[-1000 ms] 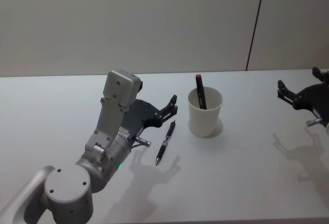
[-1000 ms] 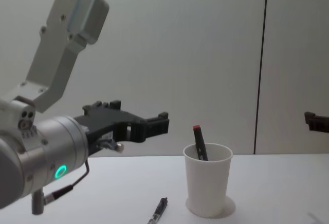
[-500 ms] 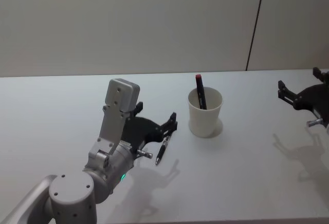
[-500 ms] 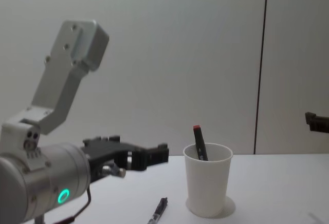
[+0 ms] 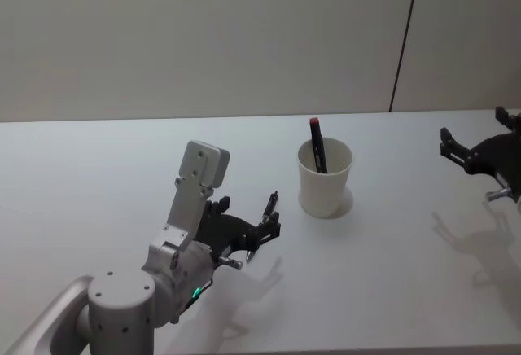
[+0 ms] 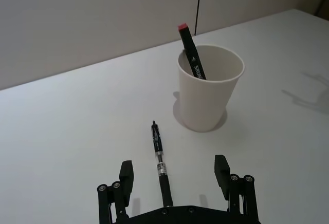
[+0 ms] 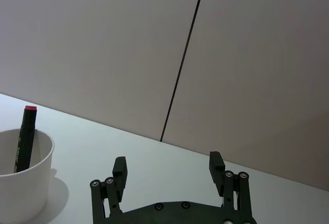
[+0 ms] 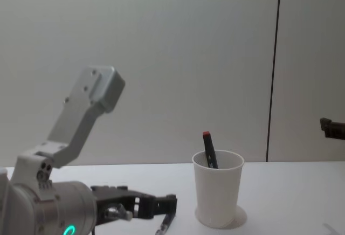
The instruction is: Place the pen into the pen holder.
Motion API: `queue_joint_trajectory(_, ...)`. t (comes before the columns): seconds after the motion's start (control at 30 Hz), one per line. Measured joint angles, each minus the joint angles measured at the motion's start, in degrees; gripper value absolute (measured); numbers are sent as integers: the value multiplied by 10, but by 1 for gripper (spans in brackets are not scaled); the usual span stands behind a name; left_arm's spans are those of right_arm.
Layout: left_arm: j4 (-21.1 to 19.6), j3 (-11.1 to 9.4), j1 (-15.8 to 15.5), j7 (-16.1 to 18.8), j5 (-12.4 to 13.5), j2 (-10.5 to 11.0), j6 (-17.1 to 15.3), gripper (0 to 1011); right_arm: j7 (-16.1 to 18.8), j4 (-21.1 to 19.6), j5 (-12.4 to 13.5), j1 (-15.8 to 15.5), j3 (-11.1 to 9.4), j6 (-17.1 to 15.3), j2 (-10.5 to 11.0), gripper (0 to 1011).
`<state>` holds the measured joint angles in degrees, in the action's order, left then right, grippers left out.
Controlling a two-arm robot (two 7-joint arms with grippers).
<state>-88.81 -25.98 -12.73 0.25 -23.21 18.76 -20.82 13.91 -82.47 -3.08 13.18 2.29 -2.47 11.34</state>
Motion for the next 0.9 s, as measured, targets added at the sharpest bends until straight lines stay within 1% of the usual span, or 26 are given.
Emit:
queue_joint_trajectory(0.13, 16, 0, -8, -10, 2, -5, -16, 999, 0, 0, 0, 0, 0, 0, 0, 1002)
queue_joint_trajectory(0.37, 48, 1, -26, -25, 17, -15, -40, 1000, 0, 0, 0, 0, 0, 0, 0, 1002)
queue_joint_trajectory(0.9, 100, -1, -57, -35, 50, -37, -74, 1000, 0, 0, 0, 0, 0, 0, 0, 1002)
